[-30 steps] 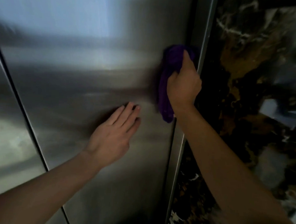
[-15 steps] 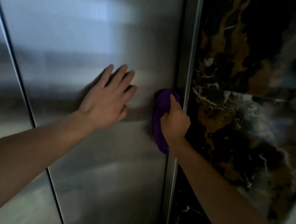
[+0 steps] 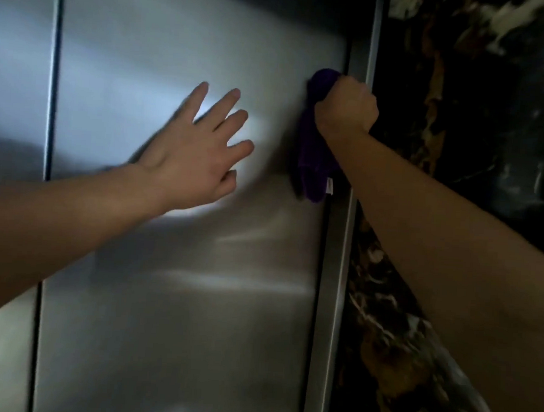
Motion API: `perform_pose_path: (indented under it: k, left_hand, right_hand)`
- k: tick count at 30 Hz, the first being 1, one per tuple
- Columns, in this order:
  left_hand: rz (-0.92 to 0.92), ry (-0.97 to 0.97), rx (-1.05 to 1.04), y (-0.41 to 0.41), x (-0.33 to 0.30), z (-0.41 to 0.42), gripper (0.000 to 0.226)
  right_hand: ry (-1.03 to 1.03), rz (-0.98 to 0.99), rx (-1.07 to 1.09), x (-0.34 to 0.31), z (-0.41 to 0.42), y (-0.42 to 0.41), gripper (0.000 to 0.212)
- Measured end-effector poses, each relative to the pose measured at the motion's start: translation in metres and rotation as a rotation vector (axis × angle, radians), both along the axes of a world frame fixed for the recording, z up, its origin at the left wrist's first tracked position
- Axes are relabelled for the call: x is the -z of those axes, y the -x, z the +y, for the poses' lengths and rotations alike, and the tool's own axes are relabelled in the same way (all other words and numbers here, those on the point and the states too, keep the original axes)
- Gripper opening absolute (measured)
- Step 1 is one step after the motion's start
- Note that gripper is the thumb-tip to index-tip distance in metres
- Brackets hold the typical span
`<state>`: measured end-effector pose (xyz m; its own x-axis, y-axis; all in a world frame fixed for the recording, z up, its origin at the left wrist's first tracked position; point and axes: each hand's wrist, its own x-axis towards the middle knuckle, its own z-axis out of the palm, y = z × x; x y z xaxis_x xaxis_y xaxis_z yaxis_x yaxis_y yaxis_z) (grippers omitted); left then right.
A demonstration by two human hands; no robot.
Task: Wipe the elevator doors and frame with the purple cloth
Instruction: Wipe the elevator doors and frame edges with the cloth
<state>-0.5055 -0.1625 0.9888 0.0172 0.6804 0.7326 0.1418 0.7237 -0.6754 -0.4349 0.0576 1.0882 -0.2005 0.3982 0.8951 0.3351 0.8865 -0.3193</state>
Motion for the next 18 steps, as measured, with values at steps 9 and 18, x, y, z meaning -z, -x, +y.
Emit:
perform_pose_path:
  k: [9,18]
  left_hand:
    - [-0.065,-0.283,0.177,0.0,-0.074,0.012,0.057]
    - [0.023,-0.324,0.248,0.013,-0.131,0.013,0.05]
  right_hand:
    - [0.04,0.092,-0.07,-0.101,-0.006,0.0,0.029]
    - [0.049,0.144,-0.132,-0.173,-0.004,0.002,0.045]
